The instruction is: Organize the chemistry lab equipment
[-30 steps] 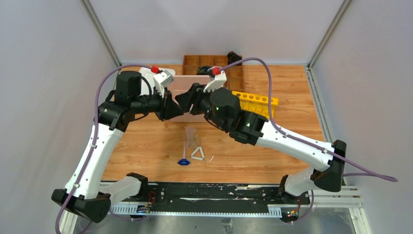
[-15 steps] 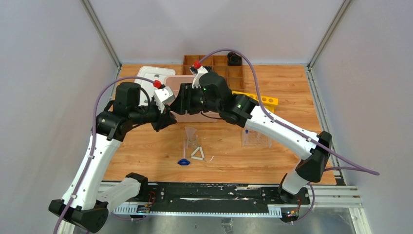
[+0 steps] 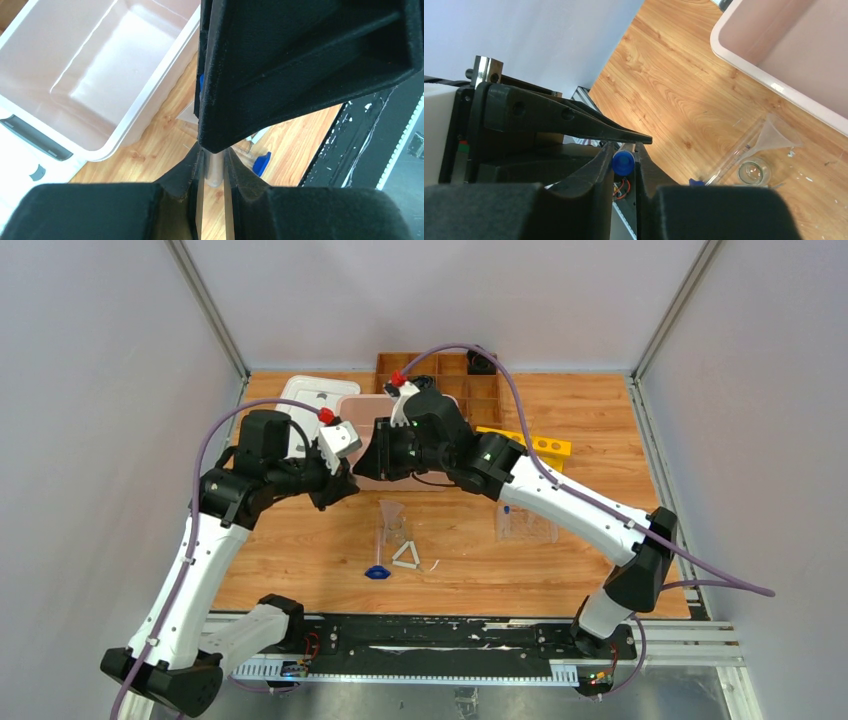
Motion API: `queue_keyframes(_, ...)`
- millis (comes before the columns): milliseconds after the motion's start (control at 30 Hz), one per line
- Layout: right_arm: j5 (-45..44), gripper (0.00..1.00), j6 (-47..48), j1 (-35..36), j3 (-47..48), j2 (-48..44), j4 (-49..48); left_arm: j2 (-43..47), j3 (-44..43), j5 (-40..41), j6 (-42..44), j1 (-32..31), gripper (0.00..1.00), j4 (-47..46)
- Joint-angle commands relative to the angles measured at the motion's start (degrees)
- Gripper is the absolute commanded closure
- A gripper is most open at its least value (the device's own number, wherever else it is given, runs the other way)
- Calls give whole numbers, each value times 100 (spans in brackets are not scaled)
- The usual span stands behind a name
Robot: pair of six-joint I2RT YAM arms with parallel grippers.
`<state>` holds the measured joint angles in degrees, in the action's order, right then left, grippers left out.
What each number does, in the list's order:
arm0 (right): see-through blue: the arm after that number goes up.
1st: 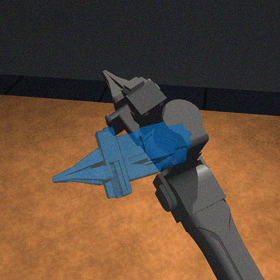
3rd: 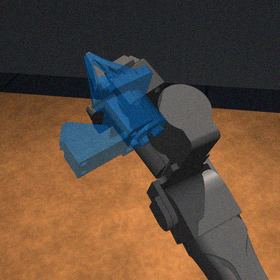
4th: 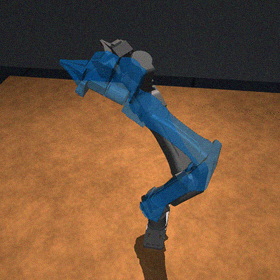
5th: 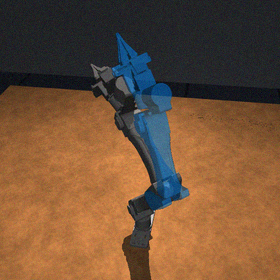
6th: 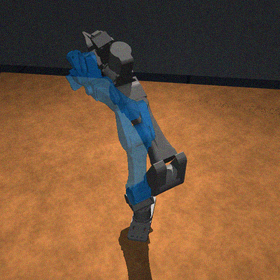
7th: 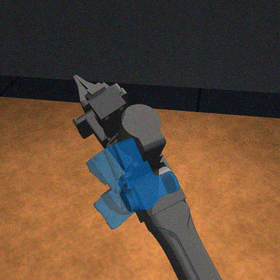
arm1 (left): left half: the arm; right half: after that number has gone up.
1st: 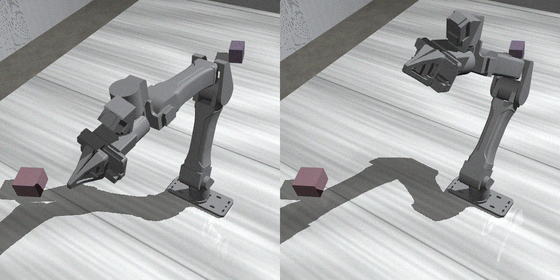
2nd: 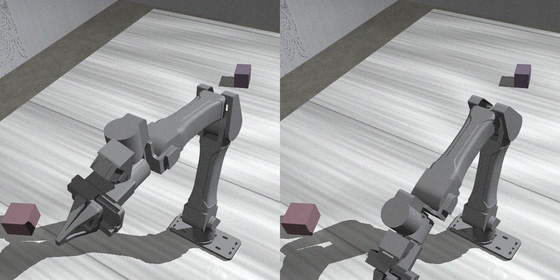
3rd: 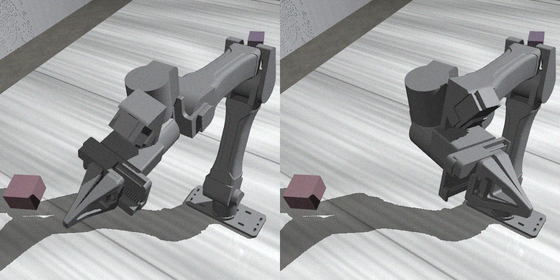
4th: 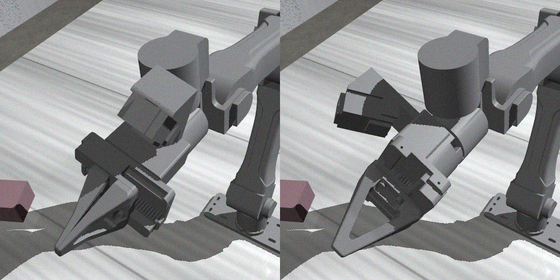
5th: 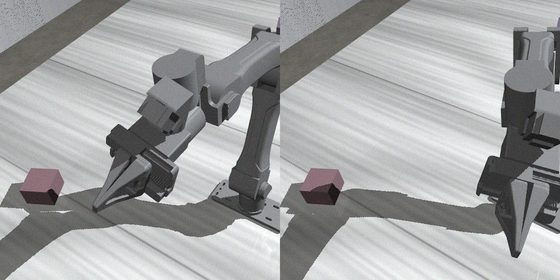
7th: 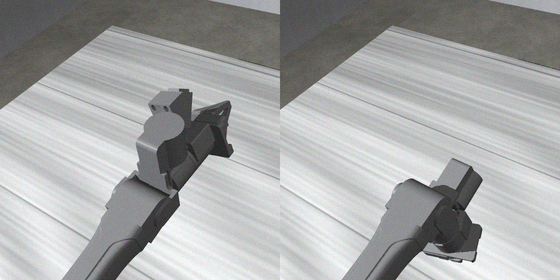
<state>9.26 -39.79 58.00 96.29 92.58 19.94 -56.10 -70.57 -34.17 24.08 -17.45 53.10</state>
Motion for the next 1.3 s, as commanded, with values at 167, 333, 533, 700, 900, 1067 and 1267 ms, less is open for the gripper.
queue_keyframes(167, -214, 100, 397, -171, -119, -394, 697, -48, -139, 248, -81, -44, 18, -30)
queue_keyframes(333, -741, 100, 722, -751, -1192, -1394, 1313, -304, -260, 1066, -310, -39, 0, -28)
queue_keyframes(533, -1928, 100, 1103, -1719, -2552, -2893, 2326, -348, -249, 1273, -321, -39, 0, -31)
queue_keyframes(700, -2325, 100, 1300, -2508, -3513, -3601, 2698, -410, -253, 1335, -325, -39, 0, -37)
queue_keyframes(900, -2698, 100, 1294, -2842, -4275, -3622, 2470, -462, -174, 1434, -361, -39, 0, -28)
queue_keyframes(1067, -2929, 100, 1271, -2853, -4523, -3359, 2114, -463, -121, 1444, -397, -39, 0, -28)
queue_keyframes(1267, -3016, 100, 1266, -2856, -4664, -2955, 1722, -446, -64, 1448, -409, -39, 0, -24)
